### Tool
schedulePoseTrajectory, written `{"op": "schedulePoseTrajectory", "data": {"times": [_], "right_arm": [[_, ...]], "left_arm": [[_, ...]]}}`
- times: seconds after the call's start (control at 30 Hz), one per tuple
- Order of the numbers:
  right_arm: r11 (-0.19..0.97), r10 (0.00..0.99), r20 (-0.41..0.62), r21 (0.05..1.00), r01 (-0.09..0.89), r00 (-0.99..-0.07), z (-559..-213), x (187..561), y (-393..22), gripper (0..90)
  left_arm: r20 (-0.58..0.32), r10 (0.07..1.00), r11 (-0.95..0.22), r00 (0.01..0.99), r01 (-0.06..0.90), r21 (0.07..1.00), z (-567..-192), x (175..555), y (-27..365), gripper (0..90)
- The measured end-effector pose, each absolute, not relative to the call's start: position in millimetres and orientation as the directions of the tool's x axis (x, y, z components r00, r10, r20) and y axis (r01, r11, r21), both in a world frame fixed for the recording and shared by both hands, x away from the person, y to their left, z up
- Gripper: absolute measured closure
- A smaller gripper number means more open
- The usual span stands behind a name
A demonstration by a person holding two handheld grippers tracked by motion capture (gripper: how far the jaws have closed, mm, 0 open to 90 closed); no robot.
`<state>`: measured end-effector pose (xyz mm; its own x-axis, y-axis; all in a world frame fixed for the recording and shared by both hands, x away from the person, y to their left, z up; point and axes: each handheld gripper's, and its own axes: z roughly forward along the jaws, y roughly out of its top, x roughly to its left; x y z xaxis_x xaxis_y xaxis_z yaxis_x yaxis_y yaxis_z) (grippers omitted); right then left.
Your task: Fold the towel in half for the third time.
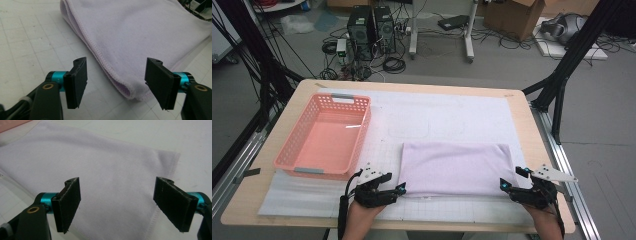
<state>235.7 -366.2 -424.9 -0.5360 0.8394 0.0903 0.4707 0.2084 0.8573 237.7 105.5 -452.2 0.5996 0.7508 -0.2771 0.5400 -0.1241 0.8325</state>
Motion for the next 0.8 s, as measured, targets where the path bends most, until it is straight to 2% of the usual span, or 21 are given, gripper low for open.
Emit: {"op": "schedulePoseTrajectory", "data": {"times": [0.33, 0.57, 0.63, 0.73, 0.8], "right_arm": [[0.240, 0.823, 0.083, 0.845, 0.478, -0.562, -427, 238, -352, 21.0], [0.242, 0.822, 0.082, 0.846, 0.476, -0.563, -426, 236, -350, 21.0], [0.237, 0.822, 0.086, 0.847, 0.476, -0.563, -425, 237, -349, 20.9], [0.232, 0.819, 0.093, 0.849, 0.474, -0.567, -425, 239, -346, 20.9], [0.241, 0.814, 0.091, 0.845, 0.477, -0.574, -425, 241, -342, 21.0]], "left_arm": [[-0.312, 0.739, -0.149, 0.597, 0.597, 0.788, -455, 243, 95, 42.5], [-0.185, 0.780, -0.237, 0.597, 0.556, 0.797, -454, 237, 79, 46.8], [-0.151, 0.785, -0.264, 0.601, 0.544, 0.796, -453, 236, 76, 51.1], [-0.185, 0.768, -0.251, 0.613, 0.554, 0.794, -453, 237, 77, 67.2], [-0.194, 0.764, -0.246, 0.615, 0.556, 0.794, -454, 237, 77, 70.2]]}}
